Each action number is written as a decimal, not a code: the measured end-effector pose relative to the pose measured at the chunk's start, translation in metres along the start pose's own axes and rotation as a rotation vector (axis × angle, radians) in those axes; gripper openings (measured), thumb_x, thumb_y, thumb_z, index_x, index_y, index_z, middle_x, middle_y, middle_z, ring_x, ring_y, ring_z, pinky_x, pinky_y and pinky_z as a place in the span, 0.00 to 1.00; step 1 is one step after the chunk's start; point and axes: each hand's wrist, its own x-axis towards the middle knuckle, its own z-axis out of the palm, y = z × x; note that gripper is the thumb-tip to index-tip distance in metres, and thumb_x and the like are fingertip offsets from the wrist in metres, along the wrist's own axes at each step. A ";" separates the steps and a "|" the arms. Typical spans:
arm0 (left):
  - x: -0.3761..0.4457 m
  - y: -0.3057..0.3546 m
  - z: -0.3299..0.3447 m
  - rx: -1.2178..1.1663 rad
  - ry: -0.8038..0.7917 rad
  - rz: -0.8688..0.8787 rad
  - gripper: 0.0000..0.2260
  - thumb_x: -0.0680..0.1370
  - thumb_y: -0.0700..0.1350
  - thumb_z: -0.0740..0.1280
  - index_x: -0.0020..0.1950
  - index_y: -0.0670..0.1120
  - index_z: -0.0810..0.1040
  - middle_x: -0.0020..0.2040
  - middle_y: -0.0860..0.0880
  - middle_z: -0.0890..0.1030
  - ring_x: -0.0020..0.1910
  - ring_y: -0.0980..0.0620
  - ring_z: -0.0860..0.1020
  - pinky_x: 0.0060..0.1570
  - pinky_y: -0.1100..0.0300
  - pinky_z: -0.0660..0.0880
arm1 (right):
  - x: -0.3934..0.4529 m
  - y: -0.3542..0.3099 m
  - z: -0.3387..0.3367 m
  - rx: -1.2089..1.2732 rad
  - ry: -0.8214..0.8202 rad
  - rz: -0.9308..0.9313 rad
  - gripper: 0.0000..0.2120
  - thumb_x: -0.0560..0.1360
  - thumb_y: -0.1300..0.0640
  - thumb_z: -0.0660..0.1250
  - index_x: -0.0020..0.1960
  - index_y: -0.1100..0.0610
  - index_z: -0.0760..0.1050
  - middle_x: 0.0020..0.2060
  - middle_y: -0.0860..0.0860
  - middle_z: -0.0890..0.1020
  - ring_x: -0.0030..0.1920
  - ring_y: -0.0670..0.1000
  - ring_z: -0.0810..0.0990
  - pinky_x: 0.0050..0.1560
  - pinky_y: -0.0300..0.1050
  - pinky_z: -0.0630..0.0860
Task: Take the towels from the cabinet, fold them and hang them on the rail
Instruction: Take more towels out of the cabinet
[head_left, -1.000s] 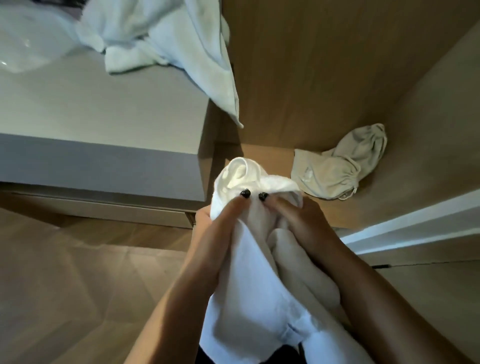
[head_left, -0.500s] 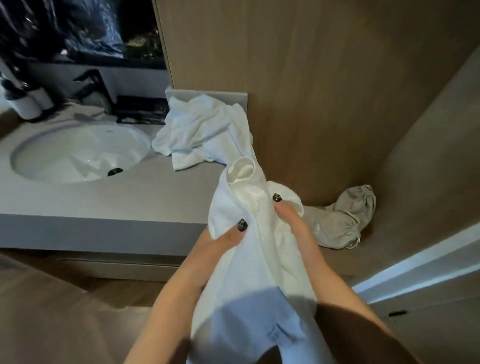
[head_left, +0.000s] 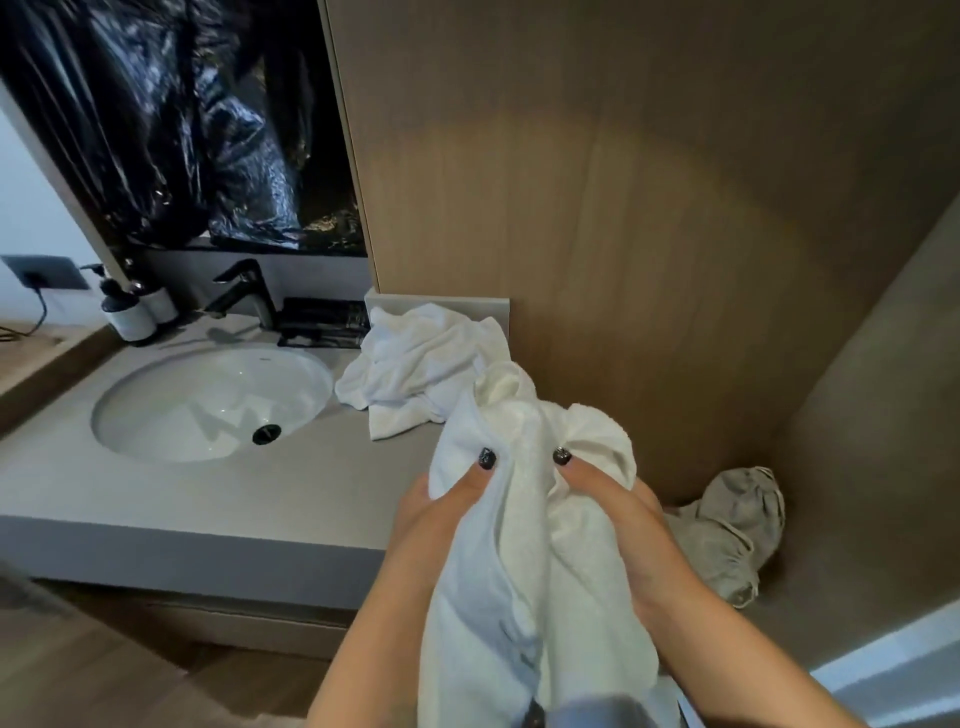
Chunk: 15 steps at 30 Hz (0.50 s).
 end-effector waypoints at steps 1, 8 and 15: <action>-0.001 0.007 0.000 -0.012 -0.029 0.051 0.09 0.74 0.55 0.72 0.49 0.52 0.78 0.39 0.52 0.83 0.37 0.55 0.81 0.32 0.62 0.71 | 0.000 -0.008 0.001 -0.006 -0.010 -0.034 0.27 0.61 0.55 0.79 0.59 0.55 0.80 0.50 0.57 0.85 0.50 0.58 0.85 0.48 0.52 0.79; 0.003 0.052 -0.004 -0.137 0.020 0.245 0.22 0.59 0.57 0.79 0.51 0.54 0.82 0.48 0.53 0.86 0.50 0.49 0.84 0.51 0.50 0.80 | 0.014 -0.047 0.015 -0.120 -0.002 -0.213 0.12 0.69 0.58 0.75 0.52 0.56 0.83 0.45 0.55 0.86 0.45 0.54 0.86 0.37 0.46 0.80; 0.046 0.102 -0.027 -0.126 0.184 0.397 0.10 0.68 0.49 0.79 0.47 0.53 0.84 0.44 0.53 0.86 0.45 0.50 0.84 0.45 0.51 0.82 | 0.047 -0.062 0.039 -0.223 0.079 -0.321 0.07 0.71 0.57 0.75 0.50 0.56 0.83 0.44 0.54 0.86 0.45 0.55 0.85 0.44 0.51 0.81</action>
